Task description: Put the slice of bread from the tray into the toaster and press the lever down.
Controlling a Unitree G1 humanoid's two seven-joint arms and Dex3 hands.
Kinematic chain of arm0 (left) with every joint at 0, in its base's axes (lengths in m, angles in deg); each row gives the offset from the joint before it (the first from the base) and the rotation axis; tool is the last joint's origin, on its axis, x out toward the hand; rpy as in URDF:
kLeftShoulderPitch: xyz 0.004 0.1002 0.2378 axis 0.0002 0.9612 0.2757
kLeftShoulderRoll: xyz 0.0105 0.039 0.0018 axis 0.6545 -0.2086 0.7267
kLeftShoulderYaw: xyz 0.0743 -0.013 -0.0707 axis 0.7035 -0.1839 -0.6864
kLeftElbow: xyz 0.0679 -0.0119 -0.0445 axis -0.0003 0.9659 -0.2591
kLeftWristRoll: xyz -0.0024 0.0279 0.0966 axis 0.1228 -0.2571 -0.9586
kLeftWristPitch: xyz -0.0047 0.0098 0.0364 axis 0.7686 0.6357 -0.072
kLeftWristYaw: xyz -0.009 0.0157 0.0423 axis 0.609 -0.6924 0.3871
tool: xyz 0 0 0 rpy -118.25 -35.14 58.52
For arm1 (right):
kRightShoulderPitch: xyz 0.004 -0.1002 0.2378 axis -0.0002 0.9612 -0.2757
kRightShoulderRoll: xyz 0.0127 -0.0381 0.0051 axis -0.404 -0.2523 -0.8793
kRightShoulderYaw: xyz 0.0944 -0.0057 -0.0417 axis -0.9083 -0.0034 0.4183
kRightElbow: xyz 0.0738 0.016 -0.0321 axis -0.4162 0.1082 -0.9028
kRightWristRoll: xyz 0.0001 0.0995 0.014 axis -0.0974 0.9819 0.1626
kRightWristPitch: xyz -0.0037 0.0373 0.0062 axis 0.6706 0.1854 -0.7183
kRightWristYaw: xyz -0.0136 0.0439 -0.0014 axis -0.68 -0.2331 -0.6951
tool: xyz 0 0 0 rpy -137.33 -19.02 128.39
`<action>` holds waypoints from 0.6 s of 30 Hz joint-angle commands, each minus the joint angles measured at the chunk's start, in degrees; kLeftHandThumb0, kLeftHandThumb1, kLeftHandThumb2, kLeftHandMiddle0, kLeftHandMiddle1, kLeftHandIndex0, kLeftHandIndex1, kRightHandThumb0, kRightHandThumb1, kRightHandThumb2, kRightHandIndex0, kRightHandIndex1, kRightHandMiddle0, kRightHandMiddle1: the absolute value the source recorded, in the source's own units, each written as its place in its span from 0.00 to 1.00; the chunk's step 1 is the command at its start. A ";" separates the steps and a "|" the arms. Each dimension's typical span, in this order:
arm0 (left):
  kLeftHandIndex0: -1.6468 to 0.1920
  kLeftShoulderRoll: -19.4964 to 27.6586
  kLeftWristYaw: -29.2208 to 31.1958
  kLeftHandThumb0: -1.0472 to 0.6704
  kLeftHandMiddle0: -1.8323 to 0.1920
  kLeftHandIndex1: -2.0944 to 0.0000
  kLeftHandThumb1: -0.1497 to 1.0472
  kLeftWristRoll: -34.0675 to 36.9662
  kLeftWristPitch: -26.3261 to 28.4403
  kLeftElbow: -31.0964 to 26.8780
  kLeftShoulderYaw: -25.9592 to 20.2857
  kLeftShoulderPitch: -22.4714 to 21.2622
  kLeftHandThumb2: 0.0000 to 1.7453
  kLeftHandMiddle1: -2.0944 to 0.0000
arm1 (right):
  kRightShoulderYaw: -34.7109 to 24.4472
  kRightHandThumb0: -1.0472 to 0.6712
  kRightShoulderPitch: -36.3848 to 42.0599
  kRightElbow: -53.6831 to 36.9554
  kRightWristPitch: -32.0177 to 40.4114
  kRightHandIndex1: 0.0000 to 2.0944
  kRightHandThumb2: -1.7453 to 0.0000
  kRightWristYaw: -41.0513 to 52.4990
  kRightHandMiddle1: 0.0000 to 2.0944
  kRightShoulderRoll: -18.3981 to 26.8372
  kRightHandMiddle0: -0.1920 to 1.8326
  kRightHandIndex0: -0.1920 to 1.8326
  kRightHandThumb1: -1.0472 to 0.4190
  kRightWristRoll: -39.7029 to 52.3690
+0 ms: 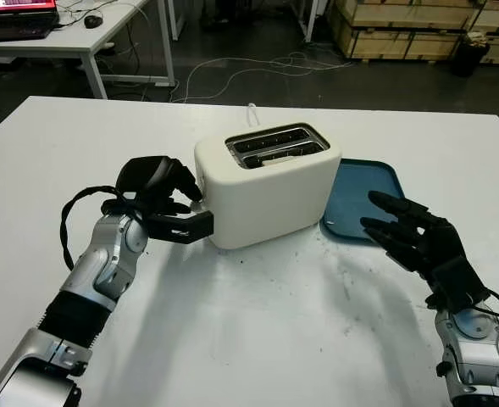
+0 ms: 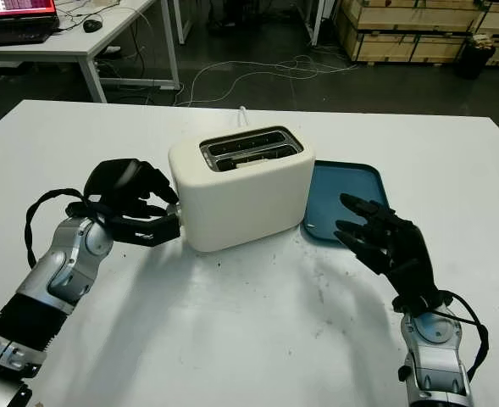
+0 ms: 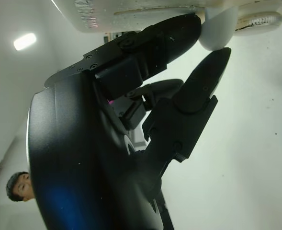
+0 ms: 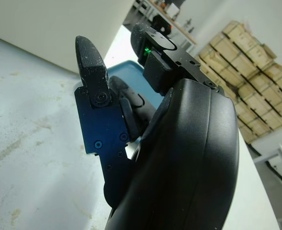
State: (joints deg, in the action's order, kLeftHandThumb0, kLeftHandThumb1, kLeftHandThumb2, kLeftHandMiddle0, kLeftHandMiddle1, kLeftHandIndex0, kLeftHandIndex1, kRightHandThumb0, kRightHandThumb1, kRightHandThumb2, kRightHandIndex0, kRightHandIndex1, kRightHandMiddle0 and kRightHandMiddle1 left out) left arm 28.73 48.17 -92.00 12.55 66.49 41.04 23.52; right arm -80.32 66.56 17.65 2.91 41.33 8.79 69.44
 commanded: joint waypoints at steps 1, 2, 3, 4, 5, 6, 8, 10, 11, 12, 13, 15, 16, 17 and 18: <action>0.22 -10.33 9.36 0.49 0.46 1.00 0.77 1.21 -3.00 13.49 13.84 9.20 0.00 0.58 | -0.02 0.33 -0.48 -1.70 1.49 0.00 1.00 0.26 0.00 1.09 0.45 0.55 0.10 -0.12; 0.22 -10.25 9.07 0.49 0.46 1.00 0.77 1.07 -2.90 13.54 13.75 9.07 0.00 0.57 | 0.05 0.34 -0.63 -1.64 1.51 0.00 1.00 0.20 0.00 1.00 0.45 0.55 0.10 -0.14; 0.21 -10.22 8.85 0.48 0.46 1.00 0.76 1.01 -2.81 13.59 13.63 8.97 0.00 0.57 | 0.11 0.34 -0.77 -1.58 1.52 0.00 1.00 0.15 0.00 0.92 0.45 0.54 0.10 -0.17; 0.21 -10.19 8.63 0.48 0.46 1.00 0.76 1.10 -2.84 13.56 13.45 8.95 0.00 0.56 | 0.18 0.33 -0.93 -1.45 1.50 0.00 1.00 0.08 0.00 0.85 0.45 0.54 0.10 -0.22; 0.21 -10.10 8.48 0.48 0.46 0.99 0.75 1.19 -2.98 13.55 13.30 8.89 0.00 0.56 | 0.20 0.33 -1.09 -1.23 1.29 0.00 1.00 0.10 0.00 0.71 0.45 0.54 0.10 -0.07; 0.21 -9.95 8.58 0.48 0.46 0.99 0.75 1.34 -3.14 13.52 13.17 8.77 0.00 0.56 | 0.25 0.34 -1.25 -1.03 1.10 0.00 1.00 0.07 0.00 0.63 0.45 0.54 0.10 -0.06; 0.21 -9.70 8.80 0.48 0.46 0.99 0.75 1.49 -3.17 13.23 12.99 8.61 0.00 0.56 | 0.31 0.35 -1.37 -0.99 1.14 0.00 1.00 0.00 0.00 0.56 0.45 0.54 0.10 -0.05; 0.21 -9.25 9.07 0.48 0.47 1.00 0.76 1.71 -3.32 12.56 12.80 8.54 0.00 0.53 | 0.41 0.35 -1.37 -1.26 1.51 0.00 1.00 -0.15 0.00 0.44 0.45 0.54 0.10 -0.10; 0.21 -8.97 9.16 0.48 0.48 1.00 0.75 1.83 -3.39 11.97 12.69 8.60 0.00 0.53 | 0.40 0.36 -1.32 -1.44 1.77 0.00 1.00 -0.18 0.00 0.34 0.45 0.54 0.11 0.03; 0.21 -8.61 9.17 0.48 0.48 1.00 0.75 1.72 -3.37 11.18 12.72 8.66 0.00 0.52 | 0.34 0.36 -1.21 -1.51 1.77 0.00 1.00 -0.13 0.00 0.21 0.45 0.54 0.11 0.28; 0.21 -8.16 9.05 0.47 0.48 1.00 0.75 1.72 -3.76 10.29 12.76 8.77 0.00 0.52 | 0.31 0.36 -1.05 -1.60 1.73 0.00 1.00 -0.15 0.00 0.17 0.45 0.54 0.11 0.33; 0.21 -7.52 8.43 0.47 0.50 1.00 0.76 2.60 -4.15 6.20 12.25 9.94 0.00 0.48 | 0.36 0.37 -0.75 -1.68 1.55 0.00 1.00 -0.28 0.00 0.30 0.45 0.54 0.11 -0.06; 0.20 -7.69 7.23 0.46 0.52 0.99 0.76 3.33 -4.41 3.86 11.71 10.97 0.00 0.41 | 0.36 0.37 -0.63 -1.85 1.68 0.00 1.00 -0.36 0.00 0.31 0.45 0.54 0.11 -0.16; 0.19 -8.04 6.08 0.46 0.53 0.99 0.75 3.74 -4.36 2.24 11.38 11.85 0.00 0.35 | 0.34 0.37 -0.54 -2.06 2.00 0.00 1.00 -0.46 0.00 0.26 0.45 0.54 0.11 -0.15; 0.19 -8.70 5.57 0.46 0.53 0.99 0.75 4.01 -3.39 1.48 11.30 12.58 0.00 0.32 | 0.34 0.37 -0.51 -2.13 2.08 0.00 1.00 -0.52 0.00 0.26 0.45 0.54 0.11 -0.19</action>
State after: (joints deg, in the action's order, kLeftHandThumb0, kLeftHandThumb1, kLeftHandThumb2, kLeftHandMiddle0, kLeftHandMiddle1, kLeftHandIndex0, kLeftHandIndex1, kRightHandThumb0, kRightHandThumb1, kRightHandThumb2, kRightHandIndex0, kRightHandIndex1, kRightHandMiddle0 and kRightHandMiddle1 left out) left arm 28.82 46.20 -91.22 12.28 64.31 41.04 25.09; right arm -80.04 66.53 17.58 3.30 41.31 8.77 69.36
